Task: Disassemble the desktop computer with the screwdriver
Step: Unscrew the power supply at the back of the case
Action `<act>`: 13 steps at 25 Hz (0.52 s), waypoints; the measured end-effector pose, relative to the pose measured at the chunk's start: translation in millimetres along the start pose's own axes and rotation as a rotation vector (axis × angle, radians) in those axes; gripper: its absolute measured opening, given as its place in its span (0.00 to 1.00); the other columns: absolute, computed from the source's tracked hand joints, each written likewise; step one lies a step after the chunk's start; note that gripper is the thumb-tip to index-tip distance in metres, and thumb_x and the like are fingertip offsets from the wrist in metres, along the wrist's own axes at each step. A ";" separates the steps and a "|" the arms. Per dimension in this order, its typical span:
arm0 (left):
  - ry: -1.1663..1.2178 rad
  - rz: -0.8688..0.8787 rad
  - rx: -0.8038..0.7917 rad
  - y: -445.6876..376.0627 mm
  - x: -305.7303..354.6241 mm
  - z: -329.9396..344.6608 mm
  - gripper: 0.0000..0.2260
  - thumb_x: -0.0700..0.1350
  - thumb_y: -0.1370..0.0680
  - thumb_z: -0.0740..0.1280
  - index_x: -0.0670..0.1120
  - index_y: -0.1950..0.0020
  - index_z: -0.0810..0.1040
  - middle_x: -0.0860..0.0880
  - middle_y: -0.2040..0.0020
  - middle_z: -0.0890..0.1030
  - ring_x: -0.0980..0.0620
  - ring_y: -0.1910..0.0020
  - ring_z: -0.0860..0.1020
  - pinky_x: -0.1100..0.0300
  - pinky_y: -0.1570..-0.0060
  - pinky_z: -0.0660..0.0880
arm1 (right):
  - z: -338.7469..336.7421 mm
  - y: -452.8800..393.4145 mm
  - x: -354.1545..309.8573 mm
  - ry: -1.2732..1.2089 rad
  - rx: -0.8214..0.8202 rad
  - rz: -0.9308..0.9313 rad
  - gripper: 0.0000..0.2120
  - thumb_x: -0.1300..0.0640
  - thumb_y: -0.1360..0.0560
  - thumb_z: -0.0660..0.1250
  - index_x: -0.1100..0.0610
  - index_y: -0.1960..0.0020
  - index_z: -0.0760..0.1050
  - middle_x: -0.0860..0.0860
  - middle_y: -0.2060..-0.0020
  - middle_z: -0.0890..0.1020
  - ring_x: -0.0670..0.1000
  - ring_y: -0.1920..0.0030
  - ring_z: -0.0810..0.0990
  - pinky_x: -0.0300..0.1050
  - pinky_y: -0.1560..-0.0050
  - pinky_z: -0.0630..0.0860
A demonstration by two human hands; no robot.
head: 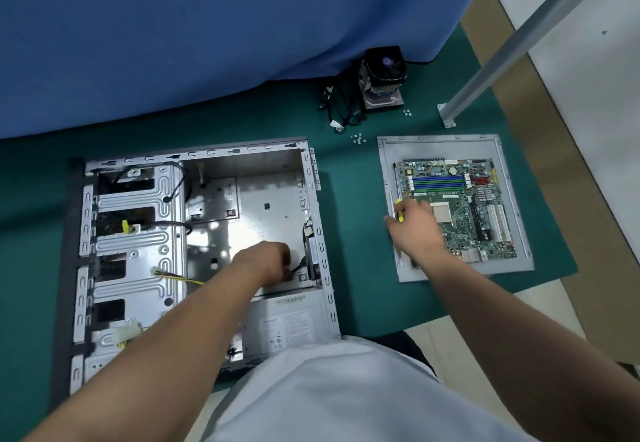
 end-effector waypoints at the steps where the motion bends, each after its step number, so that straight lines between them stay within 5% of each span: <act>1: -0.080 -0.003 -0.033 -2.4 3.1 1.6 0.10 0.57 0.23 0.70 0.53 0.49 0.76 0.49 0.43 0.81 0.45 0.46 0.80 0.53 0.46 0.77 | 0.5 7.3 -1.7 -0.024 -0.003 -0.026 0.17 0.49 0.21 0.67 0.54 0.35 0.75 0.55 0.35 0.71 0.57 0.47 0.79 0.49 0.44 0.74; 3: -0.200 0.003 -0.057 -5.4 6.9 2.8 0.10 0.54 0.24 0.72 0.51 0.54 0.75 0.50 0.48 0.81 0.45 0.49 0.80 0.54 0.51 0.76 | 0.5 20.4 -5.3 -0.078 -0.011 -0.082 0.16 0.50 0.21 0.68 0.54 0.36 0.76 0.54 0.37 0.71 0.48 0.55 0.78 0.45 0.48 0.72; 6: -0.304 0.061 -0.050 -4.0 7.5 6.0 0.12 0.46 0.23 0.71 0.51 0.61 0.69 0.50 0.53 0.76 0.46 0.53 0.78 0.53 0.54 0.73 | -0.4 36.0 -13.8 -0.124 -0.030 -0.132 0.14 0.51 0.21 0.68 0.54 0.37 0.77 0.52 0.40 0.72 0.44 0.56 0.77 0.41 0.48 0.70; 9: -0.256 0.105 -0.030 2.1 3.0 5.3 0.04 0.41 0.21 0.64 0.49 0.54 0.73 0.48 0.49 0.78 0.45 0.53 0.77 0.54 0.53 0.75 | -2.5 48.2 -30.8 -0.152 -0.048 -0.169 0.13 0.52 0.20 0.69 0.55 0.38 0.78 0.52 0.41 0.73 0.49 0.52 0.79 0.43 0.45 0.73; 13: -0.127 0.070 0.002 12.5 -11.1 -9.8 0.07 0.41 0.21 0.62 0.47 0.45 0.76 0.45 0.44 0.79 0.44 0.49 0.78 0.54 0.51 0.76 | -10.4 56.7 -62.6 -0.179 -0.040 -0.269 0.12 0.53 0.20 0.69 0.54 0.38 0.78 0.50 0.40 0.74 0.46 0.53 0.79 0.34 0.49 0.66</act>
Point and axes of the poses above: each hand's wrist, its own y-axis away from the middle knuckle, its own z-axis out of the palm, x = y × z, the point moved 4 cm from there along -y, towards the middle knuckle
